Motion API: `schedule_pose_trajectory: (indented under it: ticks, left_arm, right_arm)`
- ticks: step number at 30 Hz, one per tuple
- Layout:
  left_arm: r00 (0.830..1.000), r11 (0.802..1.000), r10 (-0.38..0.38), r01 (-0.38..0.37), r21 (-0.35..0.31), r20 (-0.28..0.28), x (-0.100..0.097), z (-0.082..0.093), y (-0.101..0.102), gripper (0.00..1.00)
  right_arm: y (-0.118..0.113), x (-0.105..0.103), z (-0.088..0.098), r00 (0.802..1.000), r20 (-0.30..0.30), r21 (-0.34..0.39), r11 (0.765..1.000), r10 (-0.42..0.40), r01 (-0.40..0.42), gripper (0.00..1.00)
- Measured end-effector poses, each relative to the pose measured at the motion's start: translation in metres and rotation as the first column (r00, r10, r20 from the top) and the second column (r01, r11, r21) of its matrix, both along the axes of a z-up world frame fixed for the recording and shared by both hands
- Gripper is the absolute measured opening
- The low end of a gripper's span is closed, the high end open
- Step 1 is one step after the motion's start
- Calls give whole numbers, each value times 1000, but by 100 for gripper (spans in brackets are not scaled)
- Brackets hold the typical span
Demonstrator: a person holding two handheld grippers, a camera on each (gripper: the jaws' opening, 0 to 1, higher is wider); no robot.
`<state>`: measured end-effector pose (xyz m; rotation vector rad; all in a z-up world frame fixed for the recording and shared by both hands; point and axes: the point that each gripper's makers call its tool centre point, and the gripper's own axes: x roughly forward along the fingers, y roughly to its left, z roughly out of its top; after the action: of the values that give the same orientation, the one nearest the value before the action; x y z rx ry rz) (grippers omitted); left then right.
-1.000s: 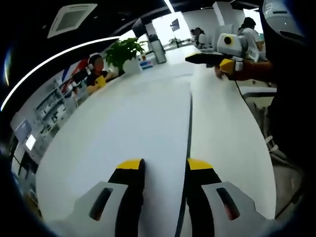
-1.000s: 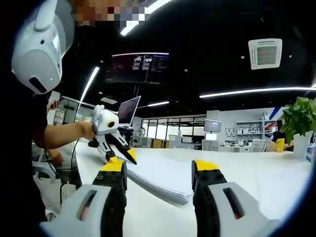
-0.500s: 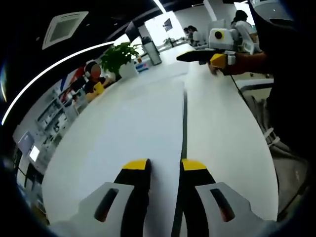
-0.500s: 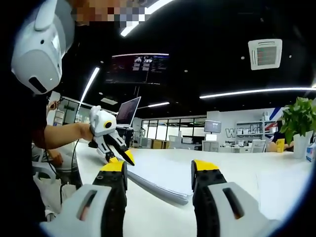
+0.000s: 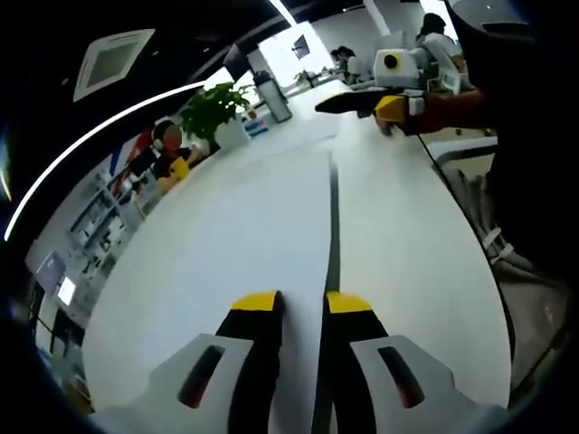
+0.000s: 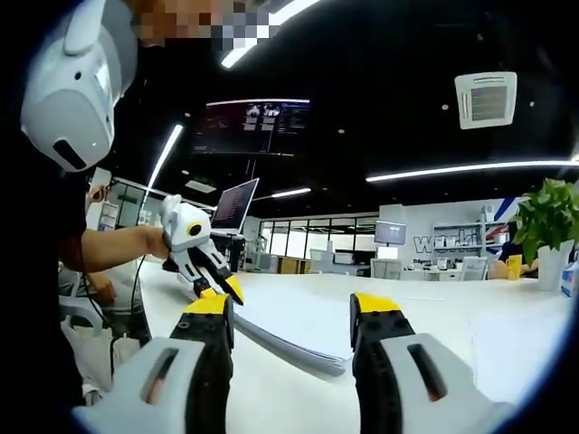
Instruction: Grasp the top corner of one sheet in the document stack and pull a single sheet out from the document stack, separating that one sheet from the rest and lifting it clear until the single sheet is fully removed from the stack
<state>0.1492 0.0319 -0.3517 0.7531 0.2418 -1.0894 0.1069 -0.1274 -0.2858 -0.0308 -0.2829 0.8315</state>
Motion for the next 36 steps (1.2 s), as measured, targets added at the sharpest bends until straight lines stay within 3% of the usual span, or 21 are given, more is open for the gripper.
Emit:
schedule_pose_trajectory:
  ticks: [12, 25, 32, 36]
  left_arm:
    - [1000, 1000, -9, 9, 6, 24, 0, 0, 0, 16]
    - [1000, 999, 4, -4, -37, -19, 1, 1, 1, 18]
    - [999, 999, -20, 19, -27, -49, -5, -1, -1, 26]
    - [996, 999, -15, 10, -54, -84, -4, 0, -1, 27]
  right_arm:
    - [1, 1, -1, 1000, -2, -4, 1000, -2, 2, 50]
    - [1, 0, 2, 1000, -3, 10, 1000, 3, -3, 49]
    - [0, 0, 3, 1000, -4, 20, 1000, 4, -4, 49]
    - [1, 0, 2, 1000, -2, 14, 1000, 5, -5, 49]
